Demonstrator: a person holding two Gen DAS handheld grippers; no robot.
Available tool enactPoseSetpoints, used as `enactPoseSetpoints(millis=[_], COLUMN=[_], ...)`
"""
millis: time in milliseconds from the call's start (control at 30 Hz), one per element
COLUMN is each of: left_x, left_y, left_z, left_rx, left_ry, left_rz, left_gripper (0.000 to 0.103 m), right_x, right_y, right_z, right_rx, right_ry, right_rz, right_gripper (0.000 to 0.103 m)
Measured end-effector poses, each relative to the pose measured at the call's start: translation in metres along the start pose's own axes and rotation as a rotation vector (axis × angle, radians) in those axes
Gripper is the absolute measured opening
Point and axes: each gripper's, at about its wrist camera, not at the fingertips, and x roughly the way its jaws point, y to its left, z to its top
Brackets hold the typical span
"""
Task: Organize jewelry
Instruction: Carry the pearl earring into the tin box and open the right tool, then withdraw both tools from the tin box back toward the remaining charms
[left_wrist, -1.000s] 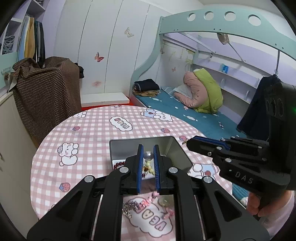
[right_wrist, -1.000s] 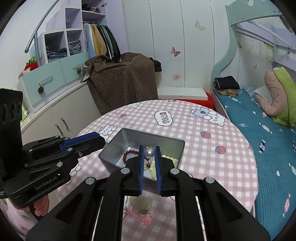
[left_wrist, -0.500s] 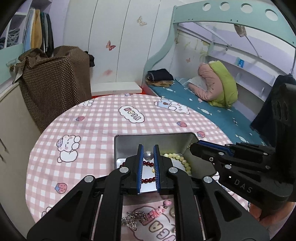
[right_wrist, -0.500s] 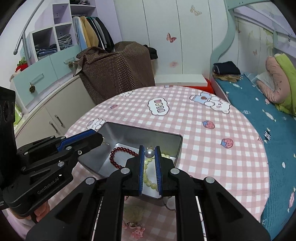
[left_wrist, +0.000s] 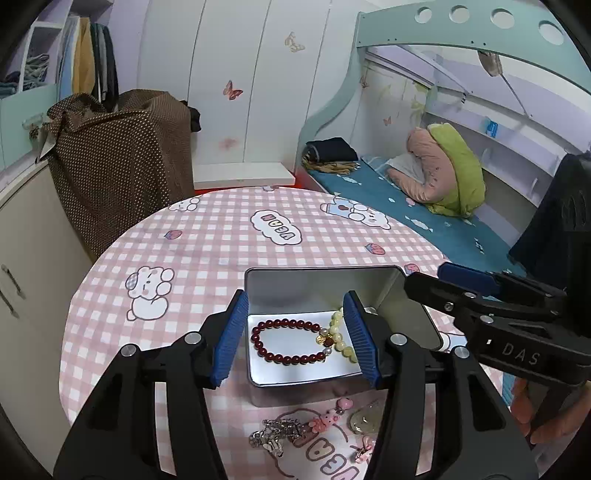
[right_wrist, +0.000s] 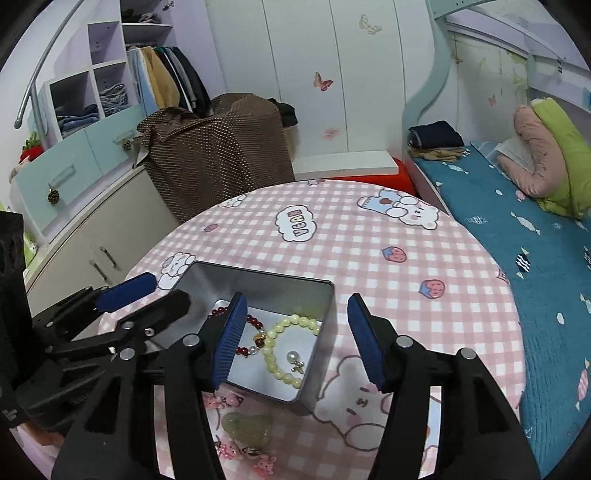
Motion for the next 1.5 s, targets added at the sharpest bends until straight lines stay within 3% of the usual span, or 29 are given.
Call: enactPoseSetpoints(millis=[800, 1100, 1500], left_x=[-0.021, -0.034, -0.052], left_y=[0.002, 0.002, 0.0], left_z=[-0.009, -0.016, -0.036], left_rx=[-0.014, -0.01, -0.001], left_ry=[-0.011, -0.017, -0.003], left_rz=[0.01, 0.006, -0.004], left_gripper=[0.055, 0.062, 0.071], right_x=[-0.022, -0.034, -0.048], right_y=[0.006, 0.01, 0.012], right_z=[-0.008, -0.016, -0.038], right_rx=[-0.006, -0.004, 0.007], right_ry=[-0.02, -0.026, -0.009], right_rz=[-0.035, -0.052, -0.091], right_gripper=[0.061, 0.063, 0.075])
